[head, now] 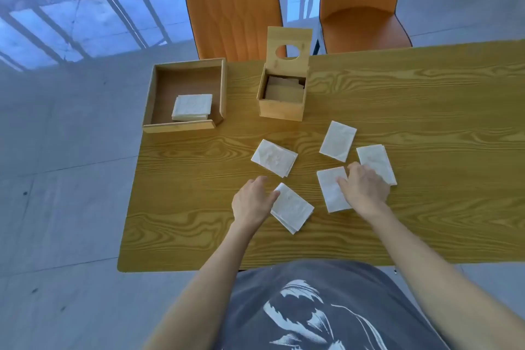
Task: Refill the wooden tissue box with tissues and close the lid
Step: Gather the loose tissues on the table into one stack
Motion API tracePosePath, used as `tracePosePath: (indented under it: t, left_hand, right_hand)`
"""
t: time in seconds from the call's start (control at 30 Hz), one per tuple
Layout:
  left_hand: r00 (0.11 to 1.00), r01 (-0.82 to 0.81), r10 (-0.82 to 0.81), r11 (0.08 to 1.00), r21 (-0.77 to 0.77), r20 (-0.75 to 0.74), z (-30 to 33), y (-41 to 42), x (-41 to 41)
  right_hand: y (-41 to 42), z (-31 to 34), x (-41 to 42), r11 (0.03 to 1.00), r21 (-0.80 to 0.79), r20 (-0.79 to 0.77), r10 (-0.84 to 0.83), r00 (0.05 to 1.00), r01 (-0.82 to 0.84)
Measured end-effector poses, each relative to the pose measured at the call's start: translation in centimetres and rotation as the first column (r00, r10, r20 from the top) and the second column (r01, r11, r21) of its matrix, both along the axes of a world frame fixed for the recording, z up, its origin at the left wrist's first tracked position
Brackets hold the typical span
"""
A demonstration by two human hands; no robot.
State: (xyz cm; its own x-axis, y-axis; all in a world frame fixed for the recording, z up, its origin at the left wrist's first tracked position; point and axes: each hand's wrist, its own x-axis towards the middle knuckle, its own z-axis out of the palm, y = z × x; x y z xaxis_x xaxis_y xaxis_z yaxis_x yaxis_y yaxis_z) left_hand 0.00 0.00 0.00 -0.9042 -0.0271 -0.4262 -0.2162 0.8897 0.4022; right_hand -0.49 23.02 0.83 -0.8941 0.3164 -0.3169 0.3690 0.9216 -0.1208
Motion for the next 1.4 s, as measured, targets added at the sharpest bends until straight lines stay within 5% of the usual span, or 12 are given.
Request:
tracePosePath:
  t: [0.3, 0.53, 0.73, 0.93, 1.1, 1.4]
  left_hand:
    - [1.000, -0.026, 0.026, 0.998, -0.062, -0.010, -1.7, 0.4, 0.7]
    - [0.986, -0.167, 0.158, 0.965, 0.200, 0.061, -1.7, 0.1, 0.6]
    - [0.880, -0.471, 0.335, 0.713, 0.520, 0.337, -1.9, -1.4, 0.5]
    - [0.841, -0.539, 0.320, 0.567, 0.623, 0.437, -1.7, -2.1, 0.6]
    - [0.776, -0.629, 0.363, 0.498, 0.597, 0.515, -1.5, -2.1, 0.3]
    - [0.769, -0.639, 0.378, 0.477, 0.603, 0.516, -1.5, -1.8, 0.5]
  right_hand:
    - [-0.5, -1.5, 0.6, 0.993, -0.032, 0.025, -0.112, 0.993, 0.113]
    - [-0.3, -1.8, 0.5, 0.952, -0.267, -0.021, -0.158, 0.987, 0.147]
    - [0.3, -1.5, 0.4, 0.762, -0.637, -0.069, -0.207, 0.976, 0.116]
    - [-0.8, -0.2, 0.0, 0.390, -0.905, 0.130, -0.125, 0.984, 0.170]
    - [-3.3, -1.2, -0.1, 0.394, -0.900, 0.242, 0.095, 0.966, 0.187]
    - [-5.6, -3.2, -0.3, 0.551, -0.830, 0.141, 0.050, 0.989, 0.090]
